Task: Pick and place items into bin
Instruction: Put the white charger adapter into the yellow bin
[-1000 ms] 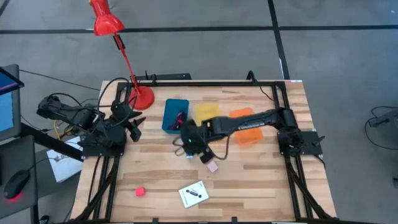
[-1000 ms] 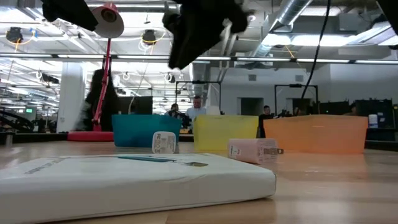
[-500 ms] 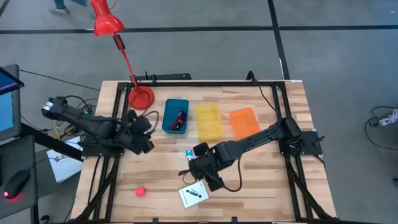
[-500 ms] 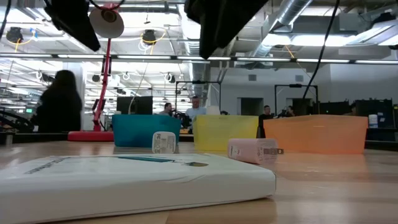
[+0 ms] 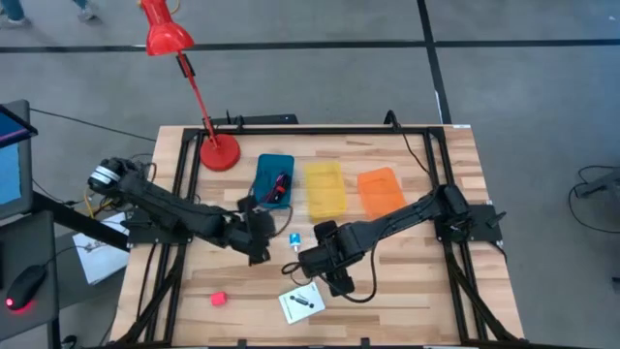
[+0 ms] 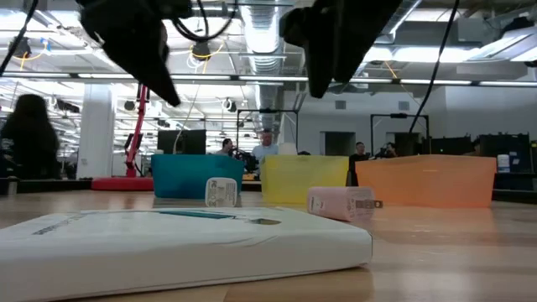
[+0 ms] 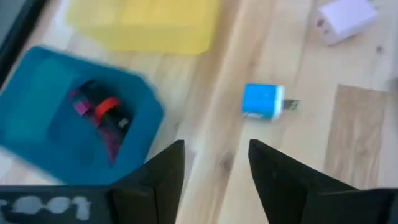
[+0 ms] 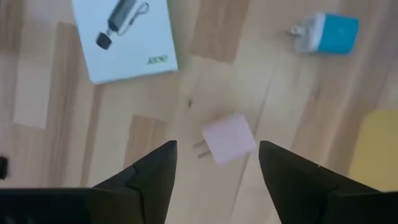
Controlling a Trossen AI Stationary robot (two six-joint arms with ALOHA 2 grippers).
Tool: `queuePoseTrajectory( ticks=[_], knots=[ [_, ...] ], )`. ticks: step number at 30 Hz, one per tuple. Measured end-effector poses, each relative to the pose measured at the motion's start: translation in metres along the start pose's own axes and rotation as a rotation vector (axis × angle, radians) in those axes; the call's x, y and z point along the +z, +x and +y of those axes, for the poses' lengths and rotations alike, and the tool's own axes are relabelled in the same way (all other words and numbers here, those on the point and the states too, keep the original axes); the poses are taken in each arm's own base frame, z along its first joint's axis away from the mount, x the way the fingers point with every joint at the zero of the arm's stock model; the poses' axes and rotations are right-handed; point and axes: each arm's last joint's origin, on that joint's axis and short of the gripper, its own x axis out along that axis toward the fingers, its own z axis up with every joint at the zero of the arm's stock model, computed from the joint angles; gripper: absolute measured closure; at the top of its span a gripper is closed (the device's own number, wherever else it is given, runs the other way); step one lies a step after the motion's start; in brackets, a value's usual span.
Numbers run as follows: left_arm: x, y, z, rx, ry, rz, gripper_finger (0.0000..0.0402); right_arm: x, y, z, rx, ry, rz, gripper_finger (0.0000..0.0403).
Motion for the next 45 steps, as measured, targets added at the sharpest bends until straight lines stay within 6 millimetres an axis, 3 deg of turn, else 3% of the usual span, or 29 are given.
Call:
queuePoseTrajectory(
  ticks=[6, 13, 22, 34, 40, 45],
  knots=[
    [0.009, 0.032, -0.009, -0.072, 0.012, -0.005, 0.0190, -0.003, 0.000, -0.004, -0.017, -0.037, 0.029, 0.0188],
    [0.008, 0.063, -0.005, -0.076, 0.041, 0.080, 0.0161, -0.003, 0.000, -0.025, -0.111, 0.000, 0.040, 0.0189],
    [0.010, 0.062, -0.009, -0.170, 0.059, 0.075, 0.0140, -0.003, 0.000, -0.039, -0.116, 0.123, 0.037, 0.0189],
    [0.005, 0.074, -0.019, -0.189, 0.056, 0.056, 0.0139, 0.005, -0.001, -0.005, -0.102, 0.186, -0.063, 0.0189],
    [-0.005, 0.086, -0.027, -0.069, 0.107, 0.072, 0.0139, 0.006, -0.003, 0.010, -0.275, 0.295, -0.153, 0.0189],
    [-0.012, 0.081, -0.035, -0.069, 0.160, 0.089, 0.0139, 0.004, -0.005, 0.034, -0.350, 0.309, -0.207, 0.0189]
  ],
)
